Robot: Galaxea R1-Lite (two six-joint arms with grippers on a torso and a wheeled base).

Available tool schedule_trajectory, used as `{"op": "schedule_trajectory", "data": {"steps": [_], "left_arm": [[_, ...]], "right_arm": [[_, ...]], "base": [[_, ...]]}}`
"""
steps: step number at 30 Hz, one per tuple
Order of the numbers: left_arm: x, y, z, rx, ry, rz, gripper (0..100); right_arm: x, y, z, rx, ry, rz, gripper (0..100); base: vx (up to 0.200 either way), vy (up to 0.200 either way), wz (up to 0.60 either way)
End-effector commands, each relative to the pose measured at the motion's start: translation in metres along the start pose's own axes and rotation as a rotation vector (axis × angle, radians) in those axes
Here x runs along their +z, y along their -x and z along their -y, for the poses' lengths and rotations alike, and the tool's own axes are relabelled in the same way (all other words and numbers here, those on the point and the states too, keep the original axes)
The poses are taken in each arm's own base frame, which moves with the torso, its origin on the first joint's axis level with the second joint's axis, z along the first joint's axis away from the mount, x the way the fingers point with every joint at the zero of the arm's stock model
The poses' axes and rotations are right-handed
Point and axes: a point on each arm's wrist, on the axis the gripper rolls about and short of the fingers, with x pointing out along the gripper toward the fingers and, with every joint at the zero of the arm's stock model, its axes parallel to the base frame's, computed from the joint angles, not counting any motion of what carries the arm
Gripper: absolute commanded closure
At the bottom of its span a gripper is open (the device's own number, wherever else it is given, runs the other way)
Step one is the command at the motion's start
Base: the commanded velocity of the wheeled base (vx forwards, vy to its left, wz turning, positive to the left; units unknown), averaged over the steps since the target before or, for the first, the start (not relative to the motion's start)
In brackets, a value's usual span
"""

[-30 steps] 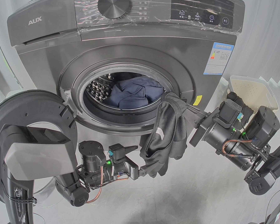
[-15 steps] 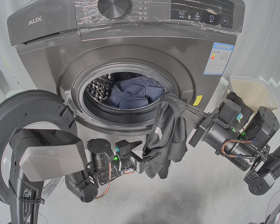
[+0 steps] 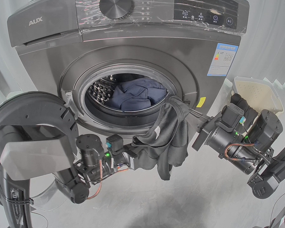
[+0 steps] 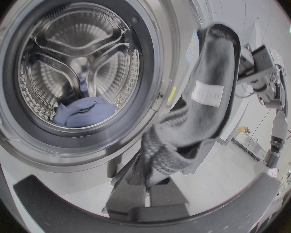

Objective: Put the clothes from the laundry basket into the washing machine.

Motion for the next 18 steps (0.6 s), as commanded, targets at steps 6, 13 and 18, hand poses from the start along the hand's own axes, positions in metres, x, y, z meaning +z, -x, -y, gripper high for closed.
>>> {"op": "schedule_trajectory", "data": {"steps": [6,13,18], "left_arm": [[0.065,0.085,-0.005,0.097,-0.011,0.096,100],[0.095,0.109,-0.014,0.144,0.012,0.204,100],[0.11,0.111,-0.018,0.155,0.028,0.268,100]], "right_arm": [[-0.003,-0.003,-0.002,-0.029,-0.028,0.002,100],[-0.011,-0.006,-0.003,-0.036,-0.045,-0.02,100],[-0.02,-0.009,0.002,-0.062,-0.045,-0.042,100]], "base": [[0.0,0.0,0.0],[0.0,0.0,0.0],[0.0,0.0,0.0]]}}
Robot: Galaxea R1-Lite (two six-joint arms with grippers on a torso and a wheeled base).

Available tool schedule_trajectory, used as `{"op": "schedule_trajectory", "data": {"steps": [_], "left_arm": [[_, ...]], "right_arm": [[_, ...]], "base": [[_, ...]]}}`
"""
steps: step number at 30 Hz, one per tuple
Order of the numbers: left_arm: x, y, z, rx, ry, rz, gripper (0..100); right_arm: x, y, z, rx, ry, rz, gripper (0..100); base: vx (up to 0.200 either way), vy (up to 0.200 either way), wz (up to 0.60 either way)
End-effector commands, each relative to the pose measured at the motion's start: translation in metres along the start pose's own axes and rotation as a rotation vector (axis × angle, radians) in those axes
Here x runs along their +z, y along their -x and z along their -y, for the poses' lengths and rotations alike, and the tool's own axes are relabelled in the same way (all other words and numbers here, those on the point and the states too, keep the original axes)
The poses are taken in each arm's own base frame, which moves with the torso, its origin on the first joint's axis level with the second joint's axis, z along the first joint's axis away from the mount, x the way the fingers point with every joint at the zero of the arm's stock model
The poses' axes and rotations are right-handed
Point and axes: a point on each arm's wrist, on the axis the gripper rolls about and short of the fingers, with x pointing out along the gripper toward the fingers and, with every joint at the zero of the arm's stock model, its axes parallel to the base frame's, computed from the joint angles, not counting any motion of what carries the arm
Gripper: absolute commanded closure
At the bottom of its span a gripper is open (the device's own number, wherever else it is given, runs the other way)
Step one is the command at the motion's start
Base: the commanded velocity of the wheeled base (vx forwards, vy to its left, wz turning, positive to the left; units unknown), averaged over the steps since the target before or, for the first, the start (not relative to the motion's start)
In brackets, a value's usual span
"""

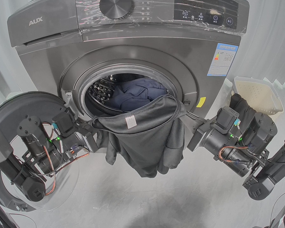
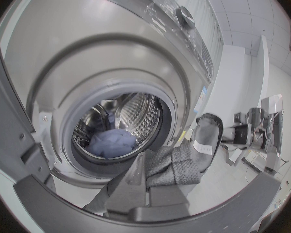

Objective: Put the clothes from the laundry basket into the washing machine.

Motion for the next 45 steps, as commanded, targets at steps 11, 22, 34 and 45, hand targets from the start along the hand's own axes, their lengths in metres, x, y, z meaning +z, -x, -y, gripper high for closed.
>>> {"op": "schedule_trajectory", "data": {"steps": [11,22,34,45], "left_arm": [[0.047,0.01,-0.009,0.038,-0.043,0.173,100],[0.046,0.012,-0.011,0.052,-0.05,0.17,100],[0.046,0.012,-0.011,0.052,-0.051,0.169,100],[0.047,0.011,-0.009,0.047,-0.051,0.173,100]], "right_arm": [[-0.014,-0.005,0.01,-0.037,0.005,-0.037,100],[-0.004,-0.012,0.013,-0.053,0.01,0.016,100],[-0.001,-0.011,0.015,-0.059,0.012,0.024,100],[0.002,-0.012,0.015,-0.06,0.012,0.036,100]], "base": [[0.0,0.0,0.0],[0.0,0.0,0.0],[0.0,0.0,0.0],[0.0,0.0,0.0]]}}
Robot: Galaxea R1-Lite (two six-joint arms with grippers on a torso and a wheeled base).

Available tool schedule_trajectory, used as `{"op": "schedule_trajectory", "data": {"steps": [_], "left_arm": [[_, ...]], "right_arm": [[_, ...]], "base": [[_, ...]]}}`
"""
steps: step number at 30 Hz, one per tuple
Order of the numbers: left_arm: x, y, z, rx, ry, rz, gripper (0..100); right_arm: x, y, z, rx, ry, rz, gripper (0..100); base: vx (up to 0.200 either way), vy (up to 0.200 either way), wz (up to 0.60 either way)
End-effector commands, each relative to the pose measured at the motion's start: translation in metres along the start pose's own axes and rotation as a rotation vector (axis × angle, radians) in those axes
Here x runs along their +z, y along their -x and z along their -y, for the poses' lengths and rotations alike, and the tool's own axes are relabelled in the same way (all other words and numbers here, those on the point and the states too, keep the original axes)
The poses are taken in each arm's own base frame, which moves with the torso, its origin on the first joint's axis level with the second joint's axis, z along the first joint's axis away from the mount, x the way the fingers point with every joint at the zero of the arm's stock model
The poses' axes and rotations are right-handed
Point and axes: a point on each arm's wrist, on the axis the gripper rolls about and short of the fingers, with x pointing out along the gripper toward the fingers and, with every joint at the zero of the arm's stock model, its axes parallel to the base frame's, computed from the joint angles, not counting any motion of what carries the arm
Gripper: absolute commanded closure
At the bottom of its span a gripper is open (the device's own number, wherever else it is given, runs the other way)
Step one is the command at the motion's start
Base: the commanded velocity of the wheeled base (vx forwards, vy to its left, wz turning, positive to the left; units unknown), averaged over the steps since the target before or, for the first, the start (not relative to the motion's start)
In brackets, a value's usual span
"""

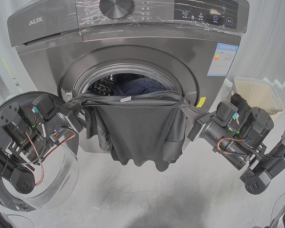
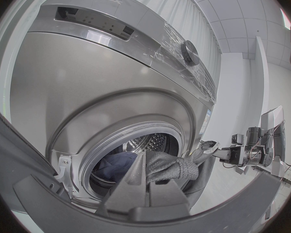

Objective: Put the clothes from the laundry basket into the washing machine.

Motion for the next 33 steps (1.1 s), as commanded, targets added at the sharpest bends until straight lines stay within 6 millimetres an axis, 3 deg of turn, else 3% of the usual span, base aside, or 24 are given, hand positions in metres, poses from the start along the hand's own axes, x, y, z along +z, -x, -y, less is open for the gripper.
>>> {"op": "schedule_trajectory", "data": {"steps": [1,8,14,19,23,29,30,33], "left_arm": [[0.0,0.0,0.001,-0.002,0.001,0.002,100],[-0.002,0.001,0.004,-0.017,0.004,-0.009,100],[-0.009,0.0,0.024,-0.094,0.006,-0.039,100],[-0.021,-0.006,0.04,-0.154,0.012,-0.068,100],[-0.017,-0.008,0.043,-0.163,0.002,-0.051,100],[-0.014,-0.009,0.044,-0.163,0.0,-0.037,100],[-0.014,-0.01,0.044,-0.162,-0.001,-0.034,100],[-0.012,-0.011,0.044,-0.162,-0.001,-0.026,100]], "right_arm": [[0.001,0.0,0.0,0.001,0.0,0.005,100],[-0.002,0.001,-0.004,0.009,-0.004,-0.006,100],[-0.01,0.005,-0.011,0.029,-0.014,-0.045,100],[-0.048,0.005,-0.019,0.055,-0.036,-0.169,100],[-0.082,0.002,-0.035,0.099,-0.042,-0.265,100],[-0.113,-0.003,-0.052,0.121,-0.042,-0.327,100],[-0.116,-0.002,-0.054,0.125,-0.041,-0.337,0],[-0.13,0.008,-0.057,0.129,-0.039,-0.4,0]], "base": [[0.0,0.0,0.0],[0.0,0.0,0.0],[0.0,0.0,0.0],[0.0,0.0,0.0],[0.0,0.0,0.0],[0.0,0.0,0.0],[0.0,0.0,0.0],[0.0,0.0,0.0]]}}
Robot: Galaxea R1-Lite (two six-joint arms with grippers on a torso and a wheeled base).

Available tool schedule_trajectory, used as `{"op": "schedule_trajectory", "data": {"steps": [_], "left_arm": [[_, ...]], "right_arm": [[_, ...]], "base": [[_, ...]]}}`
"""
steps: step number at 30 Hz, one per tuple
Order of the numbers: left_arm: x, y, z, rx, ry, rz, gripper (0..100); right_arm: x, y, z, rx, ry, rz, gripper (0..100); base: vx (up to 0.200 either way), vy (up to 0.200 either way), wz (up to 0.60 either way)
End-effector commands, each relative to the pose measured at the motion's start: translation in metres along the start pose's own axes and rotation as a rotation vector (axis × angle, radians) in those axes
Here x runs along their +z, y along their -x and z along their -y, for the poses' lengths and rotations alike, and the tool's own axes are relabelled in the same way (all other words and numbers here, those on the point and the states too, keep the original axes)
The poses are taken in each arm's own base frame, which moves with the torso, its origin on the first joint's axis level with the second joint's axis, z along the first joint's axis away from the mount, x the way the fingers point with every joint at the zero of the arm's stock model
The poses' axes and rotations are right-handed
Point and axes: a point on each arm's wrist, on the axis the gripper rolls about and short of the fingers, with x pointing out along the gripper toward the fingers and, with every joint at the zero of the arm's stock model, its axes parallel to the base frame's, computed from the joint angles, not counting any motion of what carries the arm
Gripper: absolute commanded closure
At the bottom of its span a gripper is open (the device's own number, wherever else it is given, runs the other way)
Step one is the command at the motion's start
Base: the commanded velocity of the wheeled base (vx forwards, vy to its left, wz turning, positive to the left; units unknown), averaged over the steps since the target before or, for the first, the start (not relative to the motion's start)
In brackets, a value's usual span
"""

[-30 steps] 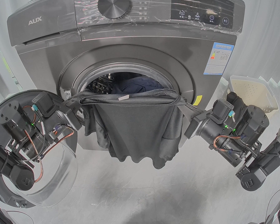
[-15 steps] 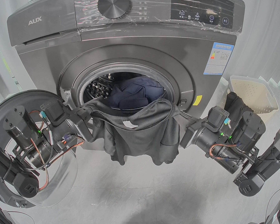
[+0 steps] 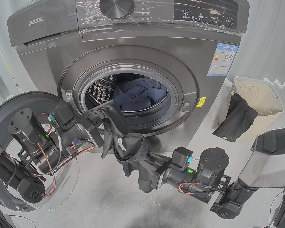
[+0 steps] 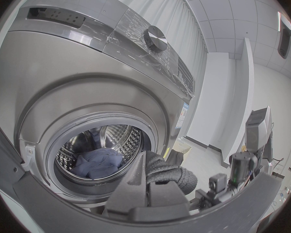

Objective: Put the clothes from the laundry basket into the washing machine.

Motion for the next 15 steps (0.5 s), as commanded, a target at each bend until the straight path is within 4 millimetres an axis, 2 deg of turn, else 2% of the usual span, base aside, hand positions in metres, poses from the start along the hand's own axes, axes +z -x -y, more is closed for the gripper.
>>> {"op": "schedule_trajectory", "data": {"steps": [1,10,15], "left_arm": [[0.003,-0.003,0.0,-0.002,0.0,0.017,100],[0.018,-0.004,-0.001,-0.004,-0.006,0.072,100],[0.018,-0.004,0.001,-0.01,-0.006,0.073,100]], "right_arm": [[-0.037,0.001,-0.007,0.013,0.0,-0.127,0],[-0.07,0.024,-0.013,0.028,0.01,-0.293,0],[-0.075,0.019,-0.002,-0.006,0.004,-0.297,0]], "base": [[0.0,0.0,0.0],[0.0,0.0,0.0],[0.0,0.0,0.0]]}}
